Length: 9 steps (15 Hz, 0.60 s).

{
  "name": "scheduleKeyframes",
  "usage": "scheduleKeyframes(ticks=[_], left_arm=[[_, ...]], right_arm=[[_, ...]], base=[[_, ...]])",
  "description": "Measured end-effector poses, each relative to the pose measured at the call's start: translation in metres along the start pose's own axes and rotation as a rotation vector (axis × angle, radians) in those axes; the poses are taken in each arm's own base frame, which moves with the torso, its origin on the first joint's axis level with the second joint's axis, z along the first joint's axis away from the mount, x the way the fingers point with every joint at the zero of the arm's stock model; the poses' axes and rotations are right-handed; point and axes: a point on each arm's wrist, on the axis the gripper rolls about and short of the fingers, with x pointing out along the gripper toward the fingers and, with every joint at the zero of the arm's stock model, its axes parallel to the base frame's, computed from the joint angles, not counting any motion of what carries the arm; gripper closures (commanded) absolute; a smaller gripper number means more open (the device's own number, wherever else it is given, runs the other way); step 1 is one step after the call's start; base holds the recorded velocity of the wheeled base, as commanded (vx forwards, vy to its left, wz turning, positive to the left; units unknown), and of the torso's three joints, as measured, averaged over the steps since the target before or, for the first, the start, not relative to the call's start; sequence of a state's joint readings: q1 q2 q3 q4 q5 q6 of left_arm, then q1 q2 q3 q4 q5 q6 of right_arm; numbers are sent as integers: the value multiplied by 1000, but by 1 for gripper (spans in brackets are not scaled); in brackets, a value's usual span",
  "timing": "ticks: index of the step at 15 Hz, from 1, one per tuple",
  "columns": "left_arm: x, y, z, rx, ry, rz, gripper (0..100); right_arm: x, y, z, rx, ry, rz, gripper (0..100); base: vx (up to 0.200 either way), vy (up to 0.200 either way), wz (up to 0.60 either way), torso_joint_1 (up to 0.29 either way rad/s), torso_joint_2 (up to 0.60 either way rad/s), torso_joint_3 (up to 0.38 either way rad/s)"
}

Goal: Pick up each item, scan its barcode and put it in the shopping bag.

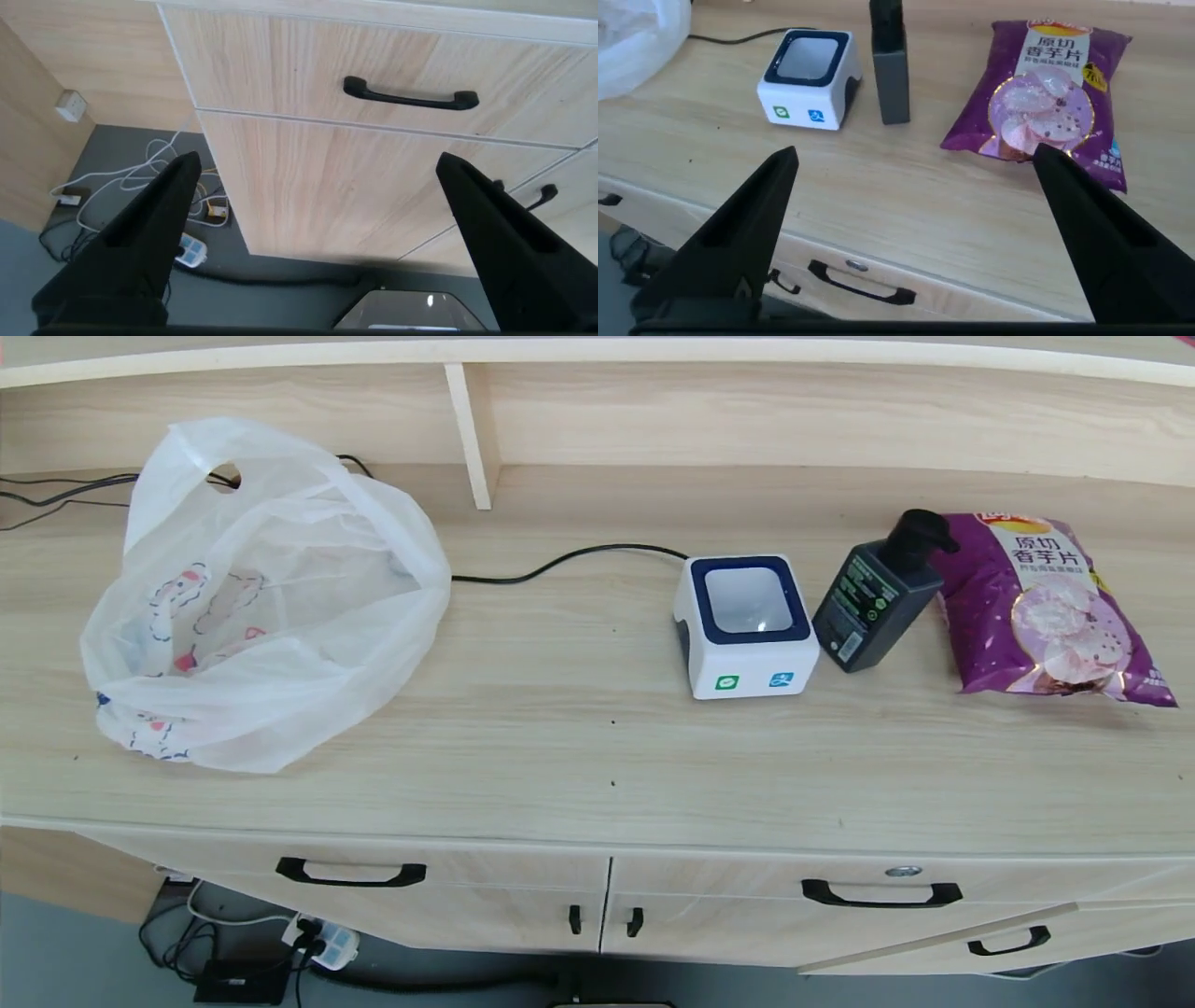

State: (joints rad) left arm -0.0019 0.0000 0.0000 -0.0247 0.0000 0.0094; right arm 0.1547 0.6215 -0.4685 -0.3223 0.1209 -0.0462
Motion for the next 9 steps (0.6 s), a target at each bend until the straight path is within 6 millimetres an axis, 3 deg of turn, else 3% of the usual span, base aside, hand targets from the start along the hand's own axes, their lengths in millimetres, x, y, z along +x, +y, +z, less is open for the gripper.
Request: scheduleKeyframes(ticks=[3,6,9], left_arm=[[0,0,0,1,0,0,0],[0,0,0,0,-1,1,0],[0,0,0,0,-1,0,0]], right_arm=[[27,-2,1,-29,-139,5,0],[50,-3,-30,-22,-71,12,0],[64,-4,-43,-14,-23,18,0]], base=[[0,200,0,2,1,4],[0,200,0,2,1,5],[0,0,0,0,0,0]])
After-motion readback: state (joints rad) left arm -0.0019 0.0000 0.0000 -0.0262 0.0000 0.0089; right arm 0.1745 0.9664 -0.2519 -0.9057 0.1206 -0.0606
